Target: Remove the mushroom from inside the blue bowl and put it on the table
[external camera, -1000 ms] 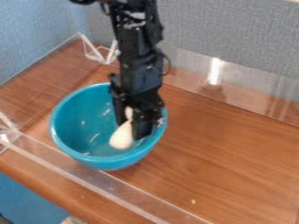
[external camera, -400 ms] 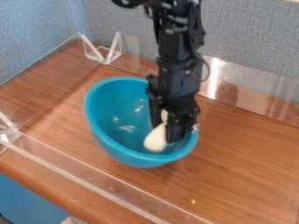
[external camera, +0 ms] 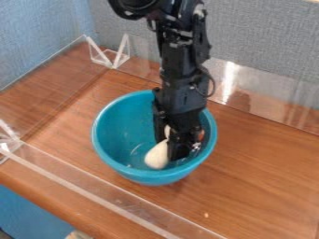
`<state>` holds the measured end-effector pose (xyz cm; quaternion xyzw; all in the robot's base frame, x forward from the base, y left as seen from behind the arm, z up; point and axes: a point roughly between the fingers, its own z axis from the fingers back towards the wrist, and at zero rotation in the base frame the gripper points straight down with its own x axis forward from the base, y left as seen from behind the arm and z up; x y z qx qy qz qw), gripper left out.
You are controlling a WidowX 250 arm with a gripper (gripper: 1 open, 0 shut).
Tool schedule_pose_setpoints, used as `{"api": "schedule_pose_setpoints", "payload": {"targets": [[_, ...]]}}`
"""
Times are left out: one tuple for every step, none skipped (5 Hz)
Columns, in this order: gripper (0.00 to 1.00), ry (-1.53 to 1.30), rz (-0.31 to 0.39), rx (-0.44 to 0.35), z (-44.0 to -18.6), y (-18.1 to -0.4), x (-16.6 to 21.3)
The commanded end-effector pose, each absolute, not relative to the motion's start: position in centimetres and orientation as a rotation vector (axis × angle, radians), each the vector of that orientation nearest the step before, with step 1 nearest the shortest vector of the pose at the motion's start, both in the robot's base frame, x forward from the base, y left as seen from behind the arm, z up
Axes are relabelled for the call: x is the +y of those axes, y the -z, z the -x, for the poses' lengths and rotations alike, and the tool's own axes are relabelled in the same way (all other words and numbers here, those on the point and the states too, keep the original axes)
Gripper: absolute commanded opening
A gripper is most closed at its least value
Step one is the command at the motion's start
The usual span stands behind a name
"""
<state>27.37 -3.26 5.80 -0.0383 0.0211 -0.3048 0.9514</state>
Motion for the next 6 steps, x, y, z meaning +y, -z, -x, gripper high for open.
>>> {"api": "schedule_pose_setpoints", "payload": {"targets": [[0.00,0.651,0.069,0.002,-27.7,-7.0,-3.0],[0.00,0.685,0.071,0.001,-27.6,-7.1,-2.9],[0.00,0.629,0.072,-0.003,-27.4,-6.7,-2.8],[0.00,0.571,0.074,-0.008,-27.3,-6.4,-2.6],[0.00,0.544,0.076,-0.009,-27.1,-7.2,-3.0],[0.00,0.517,0.078,-0.011,-26.9,-7.9,-3.4]]}}
